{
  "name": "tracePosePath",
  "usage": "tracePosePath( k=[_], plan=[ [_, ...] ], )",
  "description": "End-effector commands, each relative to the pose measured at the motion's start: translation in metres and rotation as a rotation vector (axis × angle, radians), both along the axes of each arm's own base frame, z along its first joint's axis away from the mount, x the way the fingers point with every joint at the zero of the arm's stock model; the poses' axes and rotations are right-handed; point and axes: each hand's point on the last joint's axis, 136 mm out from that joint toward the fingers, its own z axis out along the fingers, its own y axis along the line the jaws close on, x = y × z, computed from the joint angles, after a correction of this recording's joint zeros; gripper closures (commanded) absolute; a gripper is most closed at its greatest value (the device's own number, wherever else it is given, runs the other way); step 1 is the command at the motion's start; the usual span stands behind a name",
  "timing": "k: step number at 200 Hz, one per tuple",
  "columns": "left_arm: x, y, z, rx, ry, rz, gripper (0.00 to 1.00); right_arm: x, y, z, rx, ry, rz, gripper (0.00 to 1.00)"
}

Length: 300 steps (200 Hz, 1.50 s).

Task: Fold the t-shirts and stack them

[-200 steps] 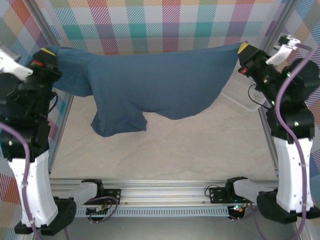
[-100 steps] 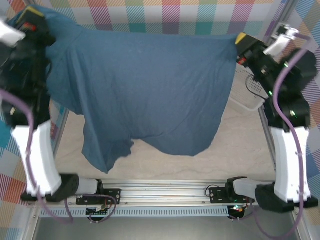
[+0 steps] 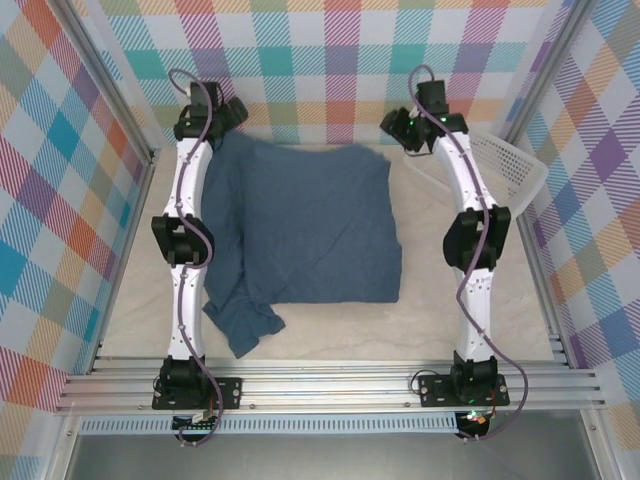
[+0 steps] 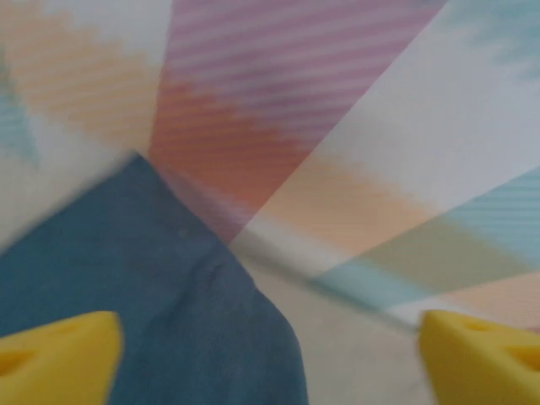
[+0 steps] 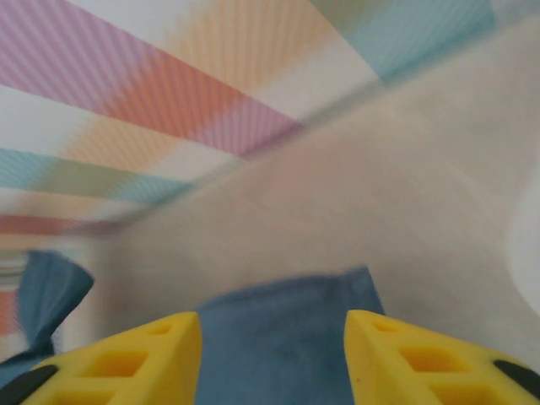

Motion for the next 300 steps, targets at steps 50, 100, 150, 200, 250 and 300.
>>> tracePosePath(
  k=[50,100,150,200,250,300],
  plan=[
    [-0.172,0.009,0.021,-0.061,0.255,0.139,0.08,-0.137,0.045,-0.022,-0.010,0.110,0.136,0.48],
    [-0.262,-0.004,-0.078,-0.304,0.560,0.160,0.19,-0.212,0.090,-0.098,0.035,0.302,0.233,0.51],
    [-0.270,0.003,-0.163,-0.320,0.735,0.210,0.44,-0.212,0.082,-0.174,-0.062,0.481,0.227,0.54],
    [-0.249,0.032,-0.198,-0.232,0.802,0.188,0.49,-0.179,0.030,-0.220,-0.220,0.653,0.136,0.55],
    [-0.168,0.036,-0.191,-0.193,0.688,0.090,0.41,-0.108,-0.016,-0.220,-0.249,0.616,0.099,0.53],
    [-0.138,0.041,-0.124,-0.094,0.547,0.088,0.33,-0.073,0.028,-0.148,-0.171,0.396,0.245,0.47]
  ],
)
